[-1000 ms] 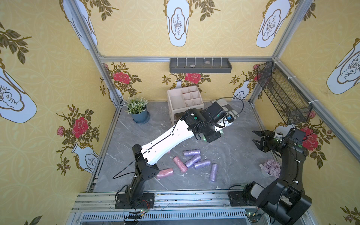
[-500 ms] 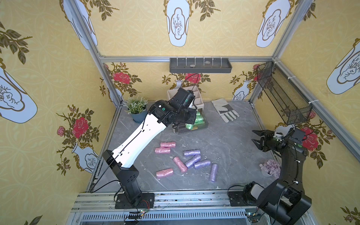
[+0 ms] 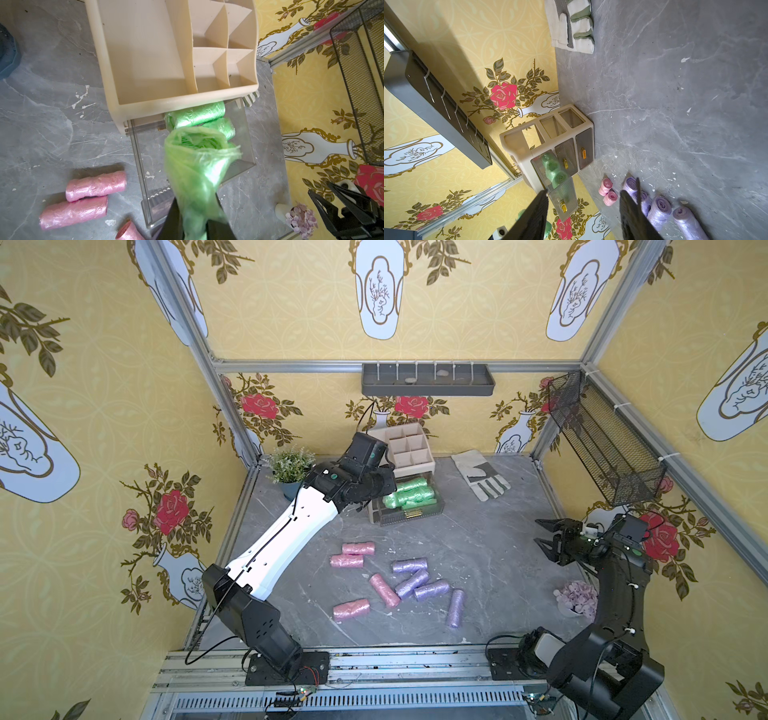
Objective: Sort the rolls of trash bags by color and place them into the drawer
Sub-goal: Place the roll of trash bags in the drawer.
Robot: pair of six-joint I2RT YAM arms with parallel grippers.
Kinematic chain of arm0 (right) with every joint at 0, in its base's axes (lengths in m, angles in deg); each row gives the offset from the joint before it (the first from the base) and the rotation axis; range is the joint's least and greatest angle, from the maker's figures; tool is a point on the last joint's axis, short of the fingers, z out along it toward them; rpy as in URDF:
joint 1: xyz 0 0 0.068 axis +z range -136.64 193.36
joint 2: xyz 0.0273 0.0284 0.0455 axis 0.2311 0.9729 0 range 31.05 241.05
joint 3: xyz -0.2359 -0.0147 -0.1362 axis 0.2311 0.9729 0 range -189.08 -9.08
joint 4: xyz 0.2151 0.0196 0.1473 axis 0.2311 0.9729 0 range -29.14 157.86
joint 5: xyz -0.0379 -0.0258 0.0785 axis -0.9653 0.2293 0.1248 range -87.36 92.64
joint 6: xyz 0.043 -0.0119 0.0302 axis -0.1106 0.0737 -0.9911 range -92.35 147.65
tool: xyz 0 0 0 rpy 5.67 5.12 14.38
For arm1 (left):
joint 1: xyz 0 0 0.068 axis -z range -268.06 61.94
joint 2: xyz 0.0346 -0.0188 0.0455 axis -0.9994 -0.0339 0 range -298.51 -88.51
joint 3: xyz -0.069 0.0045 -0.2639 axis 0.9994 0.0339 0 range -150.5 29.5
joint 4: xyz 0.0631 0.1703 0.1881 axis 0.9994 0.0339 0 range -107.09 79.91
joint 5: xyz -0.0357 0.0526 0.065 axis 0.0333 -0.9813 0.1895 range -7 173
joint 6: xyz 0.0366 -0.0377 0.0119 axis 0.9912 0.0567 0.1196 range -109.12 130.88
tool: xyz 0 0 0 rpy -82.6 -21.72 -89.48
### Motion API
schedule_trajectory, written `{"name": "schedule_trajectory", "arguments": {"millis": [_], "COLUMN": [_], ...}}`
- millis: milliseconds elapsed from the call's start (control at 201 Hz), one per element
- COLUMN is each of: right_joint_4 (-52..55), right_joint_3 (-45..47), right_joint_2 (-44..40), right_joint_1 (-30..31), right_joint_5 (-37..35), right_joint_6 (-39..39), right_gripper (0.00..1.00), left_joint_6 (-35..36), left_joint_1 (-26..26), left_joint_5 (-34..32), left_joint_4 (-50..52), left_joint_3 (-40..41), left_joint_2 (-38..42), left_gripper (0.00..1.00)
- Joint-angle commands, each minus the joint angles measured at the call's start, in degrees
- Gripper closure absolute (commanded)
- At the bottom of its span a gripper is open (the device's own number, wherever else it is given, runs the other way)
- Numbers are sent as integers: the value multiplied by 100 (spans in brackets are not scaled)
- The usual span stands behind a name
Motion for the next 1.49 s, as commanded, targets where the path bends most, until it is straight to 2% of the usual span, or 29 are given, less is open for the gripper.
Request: {"name": "schedule_trajectory", "arguments": {"millis": [0, 463, 1090, 1488], "right_joint_4": [-174, -214, -196, -135], "right_joint_3": [-11, 0, 28, -30], "right_joint_2": [1, 85, 54, 27], "right_joint_1": [6, 11, 10, 11], "right_joint_5": [-19, -28, -28, -19], "right_joint_6": [-29, 21, 38, 62], "right_gripper": [44, 44, 44, 44], "left_joint_6": [-140, -105, -18, 60], "left_joint_1": [-5, 65, 197, 223], "left_joint_5": [-161, -718, -813, -1002], "left_joint_4": [-253, -330, -257, -192], "left_joint_3": [38, 347, 452, 425], "left_joint_2": [-120, -158, -266, -272], "left_gripper": [100, 100, 100, 95]}}
